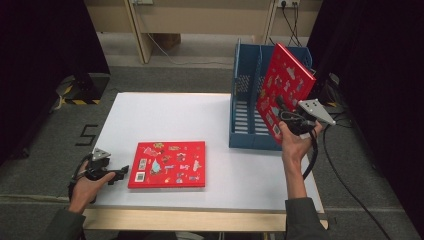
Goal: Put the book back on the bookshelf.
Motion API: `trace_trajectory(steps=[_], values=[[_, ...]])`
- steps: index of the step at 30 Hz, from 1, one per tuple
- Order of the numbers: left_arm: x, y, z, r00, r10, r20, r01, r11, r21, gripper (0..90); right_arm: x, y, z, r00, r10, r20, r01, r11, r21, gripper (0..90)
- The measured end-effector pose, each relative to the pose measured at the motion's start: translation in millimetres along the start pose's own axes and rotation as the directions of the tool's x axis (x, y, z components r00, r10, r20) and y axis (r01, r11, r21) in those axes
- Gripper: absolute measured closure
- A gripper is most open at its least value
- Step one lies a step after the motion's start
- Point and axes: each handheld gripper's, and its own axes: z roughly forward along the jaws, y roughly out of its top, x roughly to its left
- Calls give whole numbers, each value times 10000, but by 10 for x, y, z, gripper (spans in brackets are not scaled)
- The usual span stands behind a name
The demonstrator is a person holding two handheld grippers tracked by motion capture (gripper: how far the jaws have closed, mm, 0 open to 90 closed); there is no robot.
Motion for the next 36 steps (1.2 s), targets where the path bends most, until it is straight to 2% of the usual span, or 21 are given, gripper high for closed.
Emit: trace_trajectory(steps=[12,15,19,36], values=[[-1,-1,-1,10000,-9,-9,9,10000,-4,147,-58,-7,429,9978,56,663,-74,9996,258,792],[-3,-4,-1,10000,-23,-21,23,10000,-24,147,-61,-35,526,9965,219,801,-248,9991,350,792],[-4,-3,-1,10000,-21,-27,21,10000,-20,148,-59,-64,634,9952,121,970,-166,9988,467,792],[-5,-4,-2,10000,-28,-35,28,10000,-17,148,-9,-187,1033,9911,-2,1331,-133,9948,1006,791]])
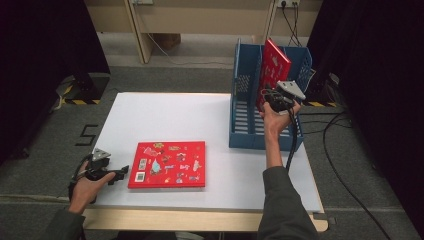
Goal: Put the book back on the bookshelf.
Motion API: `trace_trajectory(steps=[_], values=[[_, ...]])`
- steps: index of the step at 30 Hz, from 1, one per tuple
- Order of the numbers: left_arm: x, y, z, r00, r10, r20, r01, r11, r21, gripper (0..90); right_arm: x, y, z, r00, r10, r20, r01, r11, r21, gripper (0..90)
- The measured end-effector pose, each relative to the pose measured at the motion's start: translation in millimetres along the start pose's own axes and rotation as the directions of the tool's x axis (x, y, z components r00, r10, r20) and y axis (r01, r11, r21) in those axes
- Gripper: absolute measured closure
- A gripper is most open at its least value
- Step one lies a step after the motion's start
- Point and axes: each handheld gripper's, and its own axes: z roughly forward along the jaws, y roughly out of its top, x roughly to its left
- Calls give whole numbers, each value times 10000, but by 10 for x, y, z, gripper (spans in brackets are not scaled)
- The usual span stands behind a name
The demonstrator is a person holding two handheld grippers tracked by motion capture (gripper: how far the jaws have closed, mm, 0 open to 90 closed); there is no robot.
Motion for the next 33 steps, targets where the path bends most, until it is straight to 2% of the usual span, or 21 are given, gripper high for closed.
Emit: trace_trajectory(steps=[6,13,16,21,25,29,33], values=[[-4,-4,0,10000,-18,-31,18,10000,-41,148,47,-45,90,9999,-100,26,99,9997,226,789],[-4,-2,0,10000,-16,-35,16,10000,-23,148,73,-112,162,9998,120,135,-128,9977,664,785],[-4,-2,0,10000,-13,-32,13,10000,-18,148,84,-136,186,9998,162,146,-172,9974,695,779],[-4,-2,0,10000,-14,-33,14,10000,-23,148,129,-141,192,10000,-33,81,26,9962,875,765],[-4,-2,0,10000,-14,-33,14,10000,-27,149,154,-145,190,9999,149,25,-151,9961,867,741],[-5,-2,0,10000,-10,-40,10,10000,-26,149,186,-126,163,9998,-211,47,205,9942,1054,741],[-5,-2,0,10000,-12,-37,12,10000,-25,149,177,-123,131,10000,-86,-49,91,9929,1184,727]])
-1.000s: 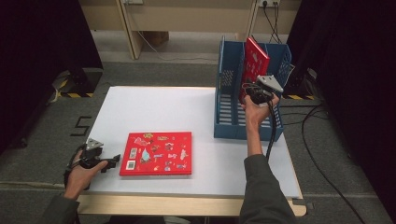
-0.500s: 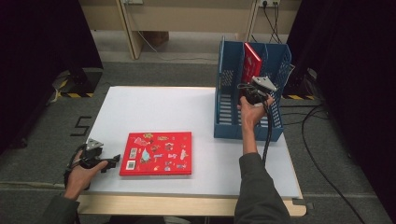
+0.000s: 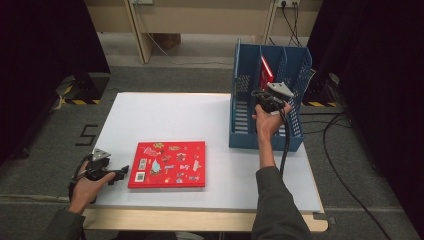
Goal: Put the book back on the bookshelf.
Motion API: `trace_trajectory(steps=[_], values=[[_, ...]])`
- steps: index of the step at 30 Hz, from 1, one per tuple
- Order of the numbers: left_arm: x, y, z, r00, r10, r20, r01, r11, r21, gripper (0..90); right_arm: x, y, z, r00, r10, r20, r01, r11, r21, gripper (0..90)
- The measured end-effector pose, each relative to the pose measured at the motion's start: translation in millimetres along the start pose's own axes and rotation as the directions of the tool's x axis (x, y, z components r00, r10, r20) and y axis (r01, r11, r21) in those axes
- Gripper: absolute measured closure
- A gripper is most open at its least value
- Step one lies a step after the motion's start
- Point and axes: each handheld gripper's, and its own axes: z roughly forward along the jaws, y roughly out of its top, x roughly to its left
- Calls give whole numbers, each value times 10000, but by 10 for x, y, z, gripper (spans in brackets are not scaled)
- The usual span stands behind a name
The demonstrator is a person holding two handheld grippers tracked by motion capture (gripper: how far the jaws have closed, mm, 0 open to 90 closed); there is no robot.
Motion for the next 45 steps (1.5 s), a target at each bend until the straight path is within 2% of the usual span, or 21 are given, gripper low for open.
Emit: trace_trajectory(steps=[2,6,9,12,14,17,20,23,26,28,32,38,44,45], values=[[1,0,0,10000,-2,5,2,10000,0,148,5,-12,-20,9999,-142,-49,142,9999,1,719],[0,-1,0,10000,-4,1,4,10000,-8,149,7,-40,-69,9998,41,-210,-39,10000,74,691],[3,1,-1,10000,10,17,-10,10000,31,148,12,-61,-110,9994,-140,-314,146,9997,196,674],[3,-4,2,10000,-38,22,38,10000,-25,147,0,-105,-147,9991,-70,-407,74,9999,111,670],[1,-5,2,10000,-41,9,41,10000,-41,147,-2,-122,-185,9985,146,-534,-139,9998,131,648],[5,-5,3,10000,-51,41,51,10000,-39,146,2,-123,-223,9981,-34,-616,43,9999,133,636],[3,-8,3,10000,-57,31,57,10000,-65,146,11,-149,-263,9976,-187,-670,196,9997,120,635],[5,-5,3,10000,-47,39,47,10000,-37,146,9,-166,-310,9969,-45,-789,50,10000,49,634],[3,-8,3,10000,-57,37,57,10000,-63,146,27,-162,-388,9953,-139,-957,144,9999,46,628],[4,-7,-1,10000,-45,47,45,10000,-27,146,31,-154,-448,9929,-402,-1116,418,9991,121,636],[5,-7,-1,10000,-47,53,47,10000,-25,146,12,-184,-558,9902,-208,-1381,226,9997,116,652],[4,-6,-1,10000,-46,43,46,10000,-19,146,6,-205,-549,9904,-285,-1350,291,9996,29,665],[7,-5,3,10000,-35,48,36,10000,-34,146,-34,-201,-460,9903,22,-1389,-40,9999,-121,675],[8,-3,3,10000,-19,53,19,10000,-16,145,-43,-192,-435,9898,-44,-1421,23,9999,-149,674]])
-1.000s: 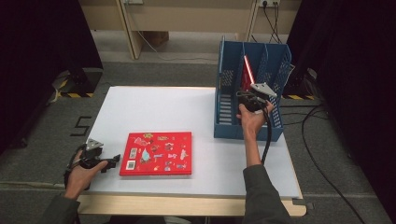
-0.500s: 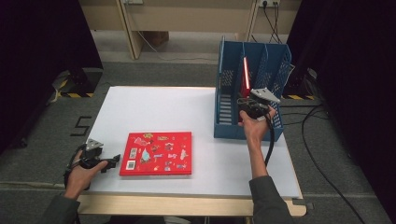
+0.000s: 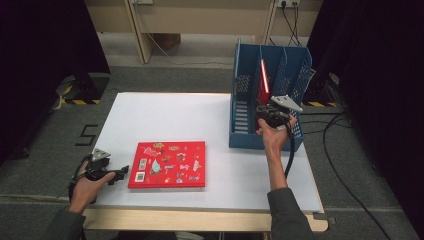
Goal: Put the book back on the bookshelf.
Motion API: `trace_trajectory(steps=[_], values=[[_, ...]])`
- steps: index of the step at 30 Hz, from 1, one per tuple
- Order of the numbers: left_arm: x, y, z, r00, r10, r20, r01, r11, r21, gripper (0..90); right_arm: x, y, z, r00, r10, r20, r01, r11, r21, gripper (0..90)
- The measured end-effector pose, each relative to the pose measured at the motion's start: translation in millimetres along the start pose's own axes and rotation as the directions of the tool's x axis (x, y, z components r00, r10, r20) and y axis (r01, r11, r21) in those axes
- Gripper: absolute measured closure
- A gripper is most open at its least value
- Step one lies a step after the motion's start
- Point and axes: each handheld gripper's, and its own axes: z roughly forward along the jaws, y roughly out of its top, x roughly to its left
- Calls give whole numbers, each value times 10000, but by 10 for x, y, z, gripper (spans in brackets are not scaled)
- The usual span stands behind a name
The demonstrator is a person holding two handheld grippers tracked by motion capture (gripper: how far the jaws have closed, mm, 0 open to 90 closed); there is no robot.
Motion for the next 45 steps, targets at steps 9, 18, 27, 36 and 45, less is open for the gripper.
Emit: trace_trajectory(steps=[9,18,27,36,45], values=[[0,3,1,10000,4,6,-4,10000,22,144,-22,65,185,9999,48,155,-49,10000,62,675],[0,6,0,10000,24,7,-24,10000,44,144,-37,96,270,9995,-72,294,69,9999,105,680],[0,10,3,10000,43,12,-43,10000,54,144,-29,127,334,9990,-191,395,183,9996,200,679],[1,13,4,10000,32,19,-32,10000,66,144,-41,127,357,9986,-328,426,322,9994,144,680],[0,18,3,10000,41,5,-41,9999,121,144,-32,107,369,9987,-239,456,239,9997,10,676]])
